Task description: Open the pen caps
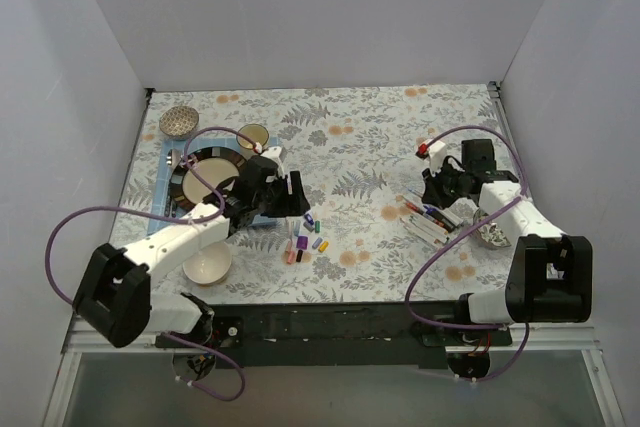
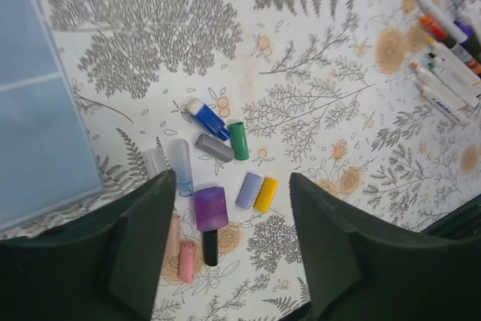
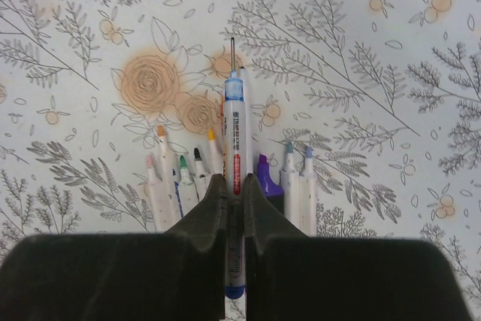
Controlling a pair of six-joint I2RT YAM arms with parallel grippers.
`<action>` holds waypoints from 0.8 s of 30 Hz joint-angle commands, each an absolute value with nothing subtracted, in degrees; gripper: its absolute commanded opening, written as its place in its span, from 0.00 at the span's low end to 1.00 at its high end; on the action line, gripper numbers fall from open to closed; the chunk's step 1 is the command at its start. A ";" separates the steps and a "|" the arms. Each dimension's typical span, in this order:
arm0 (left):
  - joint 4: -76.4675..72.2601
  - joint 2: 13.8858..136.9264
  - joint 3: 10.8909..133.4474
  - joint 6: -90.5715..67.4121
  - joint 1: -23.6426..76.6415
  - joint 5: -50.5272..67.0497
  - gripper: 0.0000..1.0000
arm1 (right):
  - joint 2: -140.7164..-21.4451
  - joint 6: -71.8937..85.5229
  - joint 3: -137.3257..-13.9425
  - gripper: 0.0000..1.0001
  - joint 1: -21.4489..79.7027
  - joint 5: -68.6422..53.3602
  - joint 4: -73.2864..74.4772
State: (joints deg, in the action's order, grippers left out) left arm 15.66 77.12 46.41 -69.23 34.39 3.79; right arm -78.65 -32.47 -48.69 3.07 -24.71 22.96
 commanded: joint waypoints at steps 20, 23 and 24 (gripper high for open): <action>20.83 42.45 41.57 -58.36 34.45 -10.02 0.98 | -74.61 -37.27 -41.66 0.13 0.53 -21.97 26.89; 20.92 42.54 41.57 -58.10 34.45 -9.41 0.98 | -75.49 -37.27 -41.57 0.21 -0.86 -21.18 26.81; 20.92 42.54 41.57 -58.18 34.45 -9.32 0.98 | -75.67 -37.18 -41.57 0.23 -0.88 -21.18 26.89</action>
State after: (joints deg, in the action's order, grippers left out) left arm 20.64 43.07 41.60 -59.66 34.35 -8.38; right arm -74.87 -36.42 -42.15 0.40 -21.87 26.52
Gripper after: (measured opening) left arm 0.981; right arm 0.194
